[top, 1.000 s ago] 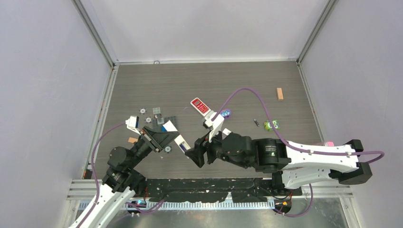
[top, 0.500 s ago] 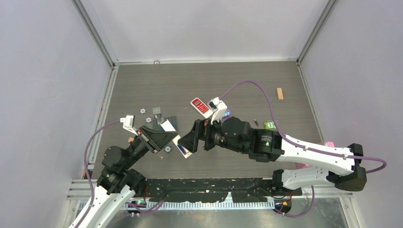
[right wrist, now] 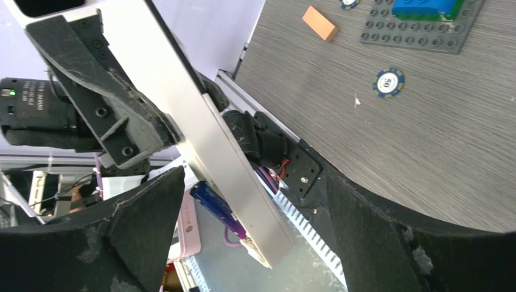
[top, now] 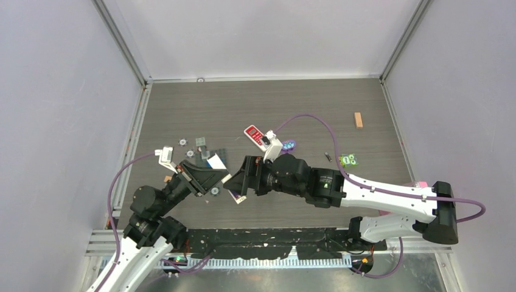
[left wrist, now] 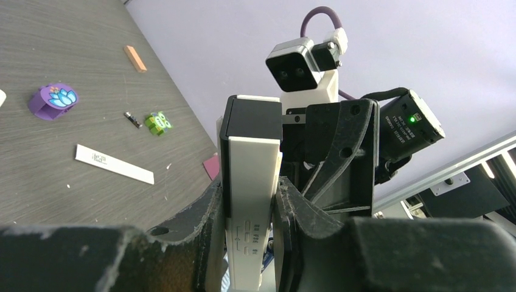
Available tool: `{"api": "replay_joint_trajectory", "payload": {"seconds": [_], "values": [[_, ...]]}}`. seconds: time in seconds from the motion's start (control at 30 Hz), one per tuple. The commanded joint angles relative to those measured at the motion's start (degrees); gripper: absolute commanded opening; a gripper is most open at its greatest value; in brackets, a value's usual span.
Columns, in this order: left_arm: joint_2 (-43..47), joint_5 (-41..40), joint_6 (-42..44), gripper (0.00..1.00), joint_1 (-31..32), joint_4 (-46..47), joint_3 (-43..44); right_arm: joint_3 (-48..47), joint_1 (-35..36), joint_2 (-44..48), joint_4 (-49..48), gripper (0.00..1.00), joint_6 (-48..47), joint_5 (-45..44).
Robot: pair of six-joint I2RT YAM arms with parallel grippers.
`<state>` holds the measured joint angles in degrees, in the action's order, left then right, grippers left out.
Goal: Load the batteries into the remote control
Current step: Load the battery into the remote control.
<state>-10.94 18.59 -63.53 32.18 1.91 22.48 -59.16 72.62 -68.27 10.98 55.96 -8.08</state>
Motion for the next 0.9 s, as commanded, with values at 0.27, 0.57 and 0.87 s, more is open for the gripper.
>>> {"api": "replay_joint_trajectory", "payload": {"seconds": [0.27,0.57,0.87], "values": [[-0.22,0.94,0.11,0.0,0.02,3.5,1.56,4.92,-1.6,0.28,-9.94,0.76,5.26,4.89],[0.47,0.23,-2.84,0.0,0.07,5.03,1.56,8.21,-1.79,0.76,-13.75,0.62,6.67,6.42],[2.09,-1.56,-8.68,0.0,-0.01,6.26,1.65,11.34,-1.89,1.47,-17.63,0.5,7.54,7.2]]}}
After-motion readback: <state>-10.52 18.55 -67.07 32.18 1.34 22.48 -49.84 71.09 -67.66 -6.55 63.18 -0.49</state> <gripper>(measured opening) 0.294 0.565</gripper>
